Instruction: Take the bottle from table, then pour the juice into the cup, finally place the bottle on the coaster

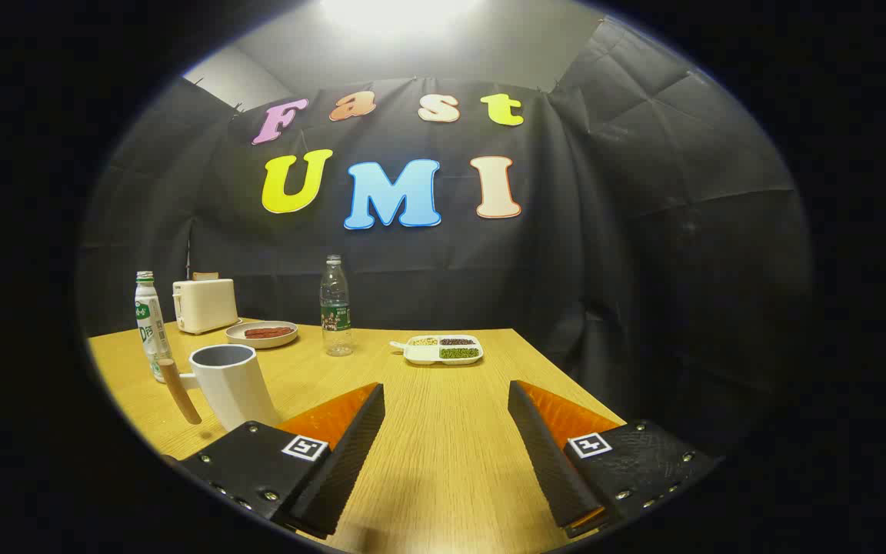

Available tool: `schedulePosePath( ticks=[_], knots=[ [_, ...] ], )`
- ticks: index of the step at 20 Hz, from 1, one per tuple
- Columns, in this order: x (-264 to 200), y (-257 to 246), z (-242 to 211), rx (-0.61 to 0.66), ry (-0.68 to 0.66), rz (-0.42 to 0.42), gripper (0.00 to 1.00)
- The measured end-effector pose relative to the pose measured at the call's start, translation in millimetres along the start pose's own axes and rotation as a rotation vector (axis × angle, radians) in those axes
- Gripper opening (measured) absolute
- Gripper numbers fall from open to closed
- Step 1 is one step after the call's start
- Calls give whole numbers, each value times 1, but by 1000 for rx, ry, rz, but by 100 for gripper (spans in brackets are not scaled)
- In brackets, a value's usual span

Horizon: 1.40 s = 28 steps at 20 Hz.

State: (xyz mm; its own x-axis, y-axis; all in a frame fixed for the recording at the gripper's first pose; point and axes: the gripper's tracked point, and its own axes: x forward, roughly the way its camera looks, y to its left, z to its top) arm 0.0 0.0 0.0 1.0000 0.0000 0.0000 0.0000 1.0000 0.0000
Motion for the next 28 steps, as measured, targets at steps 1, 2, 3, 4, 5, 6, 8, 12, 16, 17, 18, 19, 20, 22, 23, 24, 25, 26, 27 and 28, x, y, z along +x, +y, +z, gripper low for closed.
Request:
schedulePosePath(
  ticks=[1, 2, 3, 4, 5, 6, 8, 12, 16, 17, 18, 19, 20, 22, 23, 24, 25, 26, 27, 28],
  knots=[
    [0, 0, 1, 1, 0, 0, 98],
    [0, 0, 1, 1, -1, -1, 98],
    [0, 0, 1, 2, 1, 0, 98],
    [-1, 0, 0, 2, 0, 0, 98],
    [1, 0, 1, 1, 1, 0, 98],
    [0, 0, -1, 0, 3, 0, 98],
    [3, -1, 1, 7, -5, -4, 98],
    [25, -2, -1, 0, 21, -9, 98],
    [54, -3, 14, -8, -31, -23, 98],
    [58, -5, 23, -11, -59, -30, 98],
    [60, -4, 29, -12, -80, -29, 98],
    [62, -2, 34, -21, -95, -27, 98],
    [63, -4, 40, -29, -106, -41, 98],
    [60, 1, 51, -30, -118, -55, 98],
    [54, 4, 57, -27, -120, -69, 98],
    [47, 3, 63, -24, -126, -96, 98],
    [38, 3, 71, -16, -133, -132, 98],
    [27, 3, 78, -5, -141, -169, 98],
    [14, 5, 86, 7, -151, -203, 98],
    [2, 8, 92, 24, -157, -232, 98]
  ],
)
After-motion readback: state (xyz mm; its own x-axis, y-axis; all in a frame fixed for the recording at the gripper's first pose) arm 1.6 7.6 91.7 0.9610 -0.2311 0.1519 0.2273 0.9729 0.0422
